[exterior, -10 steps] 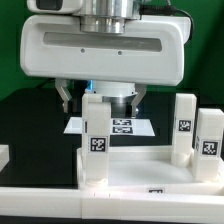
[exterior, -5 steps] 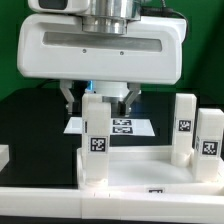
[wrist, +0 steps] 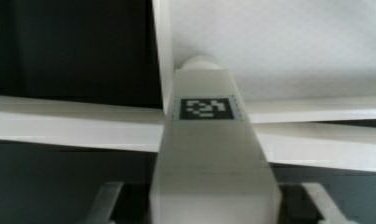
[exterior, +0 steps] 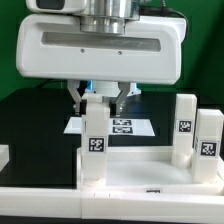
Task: Assemble desk
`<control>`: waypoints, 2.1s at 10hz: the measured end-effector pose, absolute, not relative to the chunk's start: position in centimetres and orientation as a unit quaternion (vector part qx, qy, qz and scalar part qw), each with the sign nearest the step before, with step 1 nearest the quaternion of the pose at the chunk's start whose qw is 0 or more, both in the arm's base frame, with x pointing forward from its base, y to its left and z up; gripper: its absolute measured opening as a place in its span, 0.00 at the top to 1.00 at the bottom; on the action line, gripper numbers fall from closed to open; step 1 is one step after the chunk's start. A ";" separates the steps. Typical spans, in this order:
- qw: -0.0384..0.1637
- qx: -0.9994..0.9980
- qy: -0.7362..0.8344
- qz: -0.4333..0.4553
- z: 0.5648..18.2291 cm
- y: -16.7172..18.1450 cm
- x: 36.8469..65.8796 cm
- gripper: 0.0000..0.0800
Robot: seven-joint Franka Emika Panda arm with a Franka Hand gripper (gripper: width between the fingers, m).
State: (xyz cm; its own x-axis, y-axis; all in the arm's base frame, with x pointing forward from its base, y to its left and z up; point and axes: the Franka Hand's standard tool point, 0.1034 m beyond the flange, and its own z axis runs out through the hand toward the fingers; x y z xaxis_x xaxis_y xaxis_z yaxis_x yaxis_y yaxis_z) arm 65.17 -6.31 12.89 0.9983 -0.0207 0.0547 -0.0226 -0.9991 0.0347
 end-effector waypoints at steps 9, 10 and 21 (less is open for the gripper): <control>0.000 0.889 -0.456 0.037 12.7 -6.2 65.2 0.64; -0.002 0.861 -0.507 0.036 12.7 -6.3 65.2 0.64; 0.004 0.915 -0.402 0.036 12.7 -6.3 65.1 0.19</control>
Offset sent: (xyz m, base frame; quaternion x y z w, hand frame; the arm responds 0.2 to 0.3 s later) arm -0.0108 0.0024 -0.0062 0.0097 0.0076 0.2314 0.9728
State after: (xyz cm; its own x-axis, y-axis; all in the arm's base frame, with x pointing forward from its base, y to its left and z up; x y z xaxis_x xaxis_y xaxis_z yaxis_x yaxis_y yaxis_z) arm 65.15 -6.26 12.69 0.6740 -0.7356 0.0684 -0.7362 -0.6765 -0.0210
